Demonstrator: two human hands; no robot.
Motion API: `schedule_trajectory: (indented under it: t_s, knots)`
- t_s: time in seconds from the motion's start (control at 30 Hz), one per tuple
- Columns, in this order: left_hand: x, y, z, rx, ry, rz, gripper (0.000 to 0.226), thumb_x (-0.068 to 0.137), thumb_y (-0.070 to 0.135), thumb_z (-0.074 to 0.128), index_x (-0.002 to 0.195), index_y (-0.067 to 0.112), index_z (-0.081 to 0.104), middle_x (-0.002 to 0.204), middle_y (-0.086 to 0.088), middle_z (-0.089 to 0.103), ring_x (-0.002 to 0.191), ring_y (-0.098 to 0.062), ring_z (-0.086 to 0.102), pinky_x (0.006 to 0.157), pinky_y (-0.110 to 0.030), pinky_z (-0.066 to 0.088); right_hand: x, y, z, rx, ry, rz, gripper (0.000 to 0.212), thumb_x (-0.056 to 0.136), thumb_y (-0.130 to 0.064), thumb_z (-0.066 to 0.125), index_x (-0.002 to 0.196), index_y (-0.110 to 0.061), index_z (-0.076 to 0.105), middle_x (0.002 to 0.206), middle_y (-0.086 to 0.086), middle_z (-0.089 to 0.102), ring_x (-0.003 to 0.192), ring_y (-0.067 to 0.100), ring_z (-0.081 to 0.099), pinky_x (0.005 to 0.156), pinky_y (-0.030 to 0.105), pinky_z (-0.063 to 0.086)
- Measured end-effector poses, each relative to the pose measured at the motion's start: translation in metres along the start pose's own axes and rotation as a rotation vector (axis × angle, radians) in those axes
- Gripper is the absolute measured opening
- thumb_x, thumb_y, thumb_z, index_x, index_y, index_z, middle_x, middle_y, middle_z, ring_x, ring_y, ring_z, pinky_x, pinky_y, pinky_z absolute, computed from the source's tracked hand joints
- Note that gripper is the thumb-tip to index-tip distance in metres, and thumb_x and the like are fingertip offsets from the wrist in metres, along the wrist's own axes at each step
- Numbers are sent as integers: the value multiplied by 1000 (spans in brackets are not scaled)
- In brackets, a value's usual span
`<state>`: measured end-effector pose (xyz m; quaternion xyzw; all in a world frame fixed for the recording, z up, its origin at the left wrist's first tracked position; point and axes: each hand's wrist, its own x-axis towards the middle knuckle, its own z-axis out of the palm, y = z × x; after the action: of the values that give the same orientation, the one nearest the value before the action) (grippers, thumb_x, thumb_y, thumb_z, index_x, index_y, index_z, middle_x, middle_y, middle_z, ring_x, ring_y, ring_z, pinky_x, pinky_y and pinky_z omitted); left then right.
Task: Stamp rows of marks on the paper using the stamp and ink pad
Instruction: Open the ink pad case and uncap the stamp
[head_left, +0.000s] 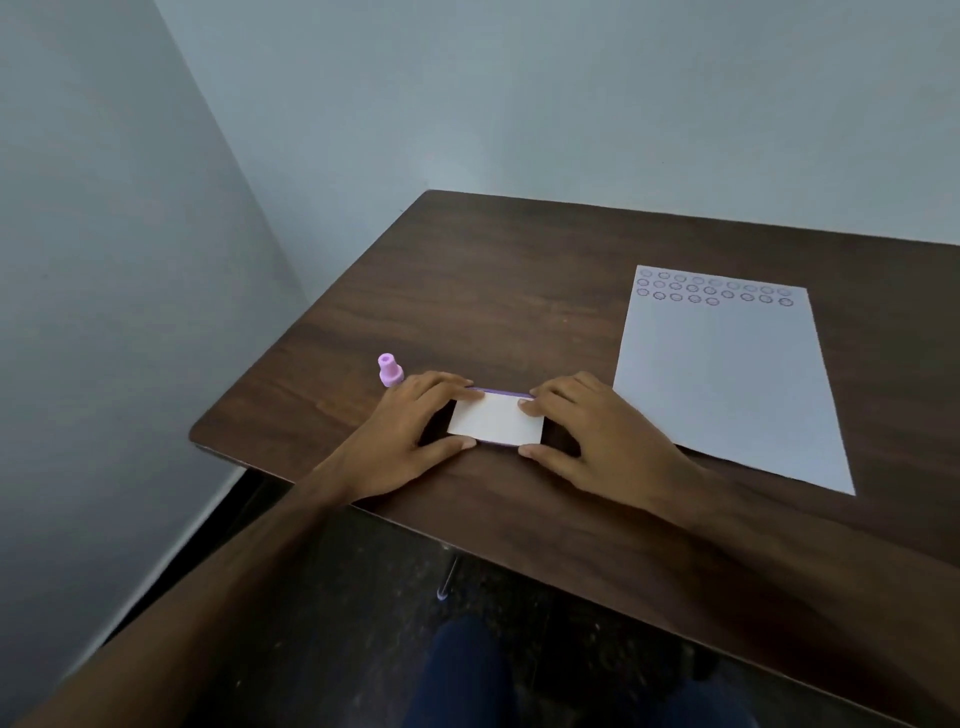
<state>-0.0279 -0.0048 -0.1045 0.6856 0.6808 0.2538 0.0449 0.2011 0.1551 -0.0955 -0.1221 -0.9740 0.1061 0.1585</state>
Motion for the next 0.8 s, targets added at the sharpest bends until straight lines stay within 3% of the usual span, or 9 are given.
schedule_trajectory:
  t_s: [0.1, 0.27, 0.4, 0.53, 0.7, 0.8]
  knots:
    - [-1, -2, 4, 9, 36, 53, 45, 93, 47, 61, 133, 27, 54, 132, 10, 54, 124, -4, 49, 106, -19, 35, 0, -1, 2, -29, 45, -35, 50, 89, -57, 51, 124, -21, 58, 123, -2, 62, 110, 14, 53, 91, 30, 48]
    - [-6, 11, -4, -9, 34, 61, 44, 92, 40, 67, 129, 19, 57, 125, 5, 59, 117, -7, 53, 103, -23, 41, -4, -16, -13, -48, 2, -20, 43, 91, -48, 58, 123, -20, 60, 123, 0, 65, 110, 16, 56, 89, 26, 44]
    - [-18, 23, -10, -46, 30, 37, 54, 89, 33, 73, 135, 13, 54, 131, 2, 60, 118, -4, 53, 98, -5, 34, -15, -36, -16, -50, -21, 22, 44, 92, -45, 59, 127, -19, 60, 126, 1, 66, 113, 18, 58, 94, 33, 48]
    - [-33, 29, -9, -122, 48, 0, 57, 85, 32, 77, 134, 13, 54, 134, 4, 60, 119, 2, 52, 97, -2, 34, -29, -52, -19, -100, -25, 24, 46, 93, -46, 55, 131, -20, 60, 130, 2, 66, 115, 21, 61, 97, 39, 48]
    - [-39, 30, -7, -161, 73, -36, 69, 82, 33, 80, 141, 16, 48, 122, 4, 64, 113, 7, 52, 95, -1, 35, -27, -58, -26, -196, -34, 9, 42, 99, -44, 46, 132, -23, 61, 128, -3, 69, 113, 19, 63, 94, 37, 48]
    - [-37, 28, -6, -201, 42, -68, 81, 82, 36, 79, 149, 22, 37, 118, 7, 61, 111, 13, 52, 94, -1, 37, -18, -57, -37, -146, -18, 66, 35, 101, -40, 41, 118, -25, 67, 114, -4, 74, 101, 20, 66, 86, 37, 52]
